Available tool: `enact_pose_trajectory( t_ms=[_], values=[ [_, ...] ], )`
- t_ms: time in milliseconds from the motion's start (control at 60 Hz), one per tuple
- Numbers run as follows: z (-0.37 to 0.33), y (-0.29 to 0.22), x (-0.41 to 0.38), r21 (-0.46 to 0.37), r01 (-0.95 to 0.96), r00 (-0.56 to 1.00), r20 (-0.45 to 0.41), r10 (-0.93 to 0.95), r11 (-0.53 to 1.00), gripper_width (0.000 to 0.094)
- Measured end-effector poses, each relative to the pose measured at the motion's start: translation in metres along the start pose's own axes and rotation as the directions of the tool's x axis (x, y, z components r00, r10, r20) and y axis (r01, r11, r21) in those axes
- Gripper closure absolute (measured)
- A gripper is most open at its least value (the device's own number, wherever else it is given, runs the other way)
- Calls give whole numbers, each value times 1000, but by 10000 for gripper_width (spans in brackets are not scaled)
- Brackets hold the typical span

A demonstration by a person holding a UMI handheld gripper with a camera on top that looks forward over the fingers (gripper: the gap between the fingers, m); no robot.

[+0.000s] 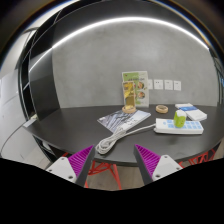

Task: Unplug charger

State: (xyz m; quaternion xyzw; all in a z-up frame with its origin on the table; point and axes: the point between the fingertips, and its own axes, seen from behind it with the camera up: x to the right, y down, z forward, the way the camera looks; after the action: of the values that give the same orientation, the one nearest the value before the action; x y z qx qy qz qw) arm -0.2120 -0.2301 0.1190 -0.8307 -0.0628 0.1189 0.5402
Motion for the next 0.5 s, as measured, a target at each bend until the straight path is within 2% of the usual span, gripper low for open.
enact_pose_trajectory(
  t_ms=[83, 100, 133, 250, 500],
  values=[
    [6, -2, 0, -13, -6, 1000, -23, 5, 1000, 135],
    [-5, 2, 23, -11, -9, 999, -41, 9, 1000, 134],
    [13, -2, 5, -8, -10, 998, -55, 9, 1000, 135],
    [23, -7, 26, -3, -11, 993, -115, 10, 1000, 135],
    [40, -20, 148, 30, -40, 972, -232, 46, 999, 135]
  ],
)
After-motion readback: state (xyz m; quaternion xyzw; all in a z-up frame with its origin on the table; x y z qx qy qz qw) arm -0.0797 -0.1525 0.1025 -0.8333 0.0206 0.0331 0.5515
